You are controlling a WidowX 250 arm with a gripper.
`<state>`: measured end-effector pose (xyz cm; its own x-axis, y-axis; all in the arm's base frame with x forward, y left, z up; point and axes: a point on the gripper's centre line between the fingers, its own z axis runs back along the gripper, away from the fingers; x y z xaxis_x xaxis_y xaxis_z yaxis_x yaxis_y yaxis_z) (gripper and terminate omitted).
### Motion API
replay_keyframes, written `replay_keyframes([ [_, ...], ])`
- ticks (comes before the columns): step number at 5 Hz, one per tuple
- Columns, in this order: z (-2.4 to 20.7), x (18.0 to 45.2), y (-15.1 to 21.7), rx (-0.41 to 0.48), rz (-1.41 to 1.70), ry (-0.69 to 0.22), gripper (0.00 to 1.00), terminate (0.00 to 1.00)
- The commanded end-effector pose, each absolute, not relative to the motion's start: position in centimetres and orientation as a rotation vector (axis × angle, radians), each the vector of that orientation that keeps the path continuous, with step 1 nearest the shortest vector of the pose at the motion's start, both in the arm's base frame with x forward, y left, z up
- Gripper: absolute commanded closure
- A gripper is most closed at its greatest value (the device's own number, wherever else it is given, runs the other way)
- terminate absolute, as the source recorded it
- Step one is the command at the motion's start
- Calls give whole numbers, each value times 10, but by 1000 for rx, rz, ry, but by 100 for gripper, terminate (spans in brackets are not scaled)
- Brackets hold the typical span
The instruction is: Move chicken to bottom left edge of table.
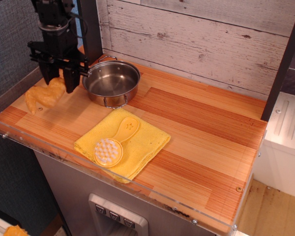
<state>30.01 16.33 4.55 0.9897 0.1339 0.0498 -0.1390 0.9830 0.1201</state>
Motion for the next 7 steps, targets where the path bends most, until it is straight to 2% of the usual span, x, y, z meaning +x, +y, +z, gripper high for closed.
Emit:
replay_keyframes([
  [1, 48, 287, 185, 148, 160, -63, 100, 0],
  [2, 47, 287, 188, 158, 155, -68, 100, 0],
  [3, 55, 289, 183, 175, 122, -80, 0, 0],
  [4, 65, 289, 175, 184, 91, -99, 0, 0],
  [5, 76, 283, 161, 153, 85, -119, 0, 0],
  [6, 96, 274, 135, 110, 86, -153, 0, 0],
  [7, 102, 269, 114, 32, 62, -153, 0, 0],
])
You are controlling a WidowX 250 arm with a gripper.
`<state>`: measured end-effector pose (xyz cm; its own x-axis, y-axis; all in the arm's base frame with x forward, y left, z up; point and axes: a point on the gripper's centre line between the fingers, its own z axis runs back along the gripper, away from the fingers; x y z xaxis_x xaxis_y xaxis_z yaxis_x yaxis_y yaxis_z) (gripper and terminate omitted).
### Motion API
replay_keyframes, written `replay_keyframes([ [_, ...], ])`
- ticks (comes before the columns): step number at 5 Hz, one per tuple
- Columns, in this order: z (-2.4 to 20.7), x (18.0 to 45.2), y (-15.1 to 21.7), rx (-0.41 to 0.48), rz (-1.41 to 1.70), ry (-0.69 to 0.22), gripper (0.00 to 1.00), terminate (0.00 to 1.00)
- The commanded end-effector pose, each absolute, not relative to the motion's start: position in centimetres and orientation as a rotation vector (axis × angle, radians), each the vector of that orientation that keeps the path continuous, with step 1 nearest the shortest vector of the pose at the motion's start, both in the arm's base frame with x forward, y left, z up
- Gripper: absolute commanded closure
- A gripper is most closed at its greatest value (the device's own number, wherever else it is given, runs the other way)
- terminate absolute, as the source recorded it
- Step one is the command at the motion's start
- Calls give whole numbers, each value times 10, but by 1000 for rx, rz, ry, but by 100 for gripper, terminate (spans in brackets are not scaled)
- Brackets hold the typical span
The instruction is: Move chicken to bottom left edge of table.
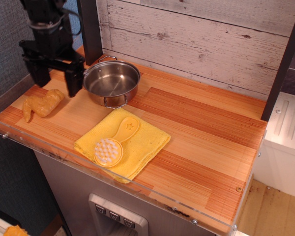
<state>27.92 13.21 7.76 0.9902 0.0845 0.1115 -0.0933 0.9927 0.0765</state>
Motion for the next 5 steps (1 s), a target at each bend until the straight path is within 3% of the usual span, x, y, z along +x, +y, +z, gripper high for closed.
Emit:
replay_keyframes([
  [1, 102, 267, 97, 8, 11, -133, 0, 0],
  [3, 100, 260, 89, 61, -7, -47, 0, 0],
  [4, 100, 260, 89, 61, -7, -47, 0, 0],
  [5, 100, 260, 89, 61, -7, -47, 0, 100],
])
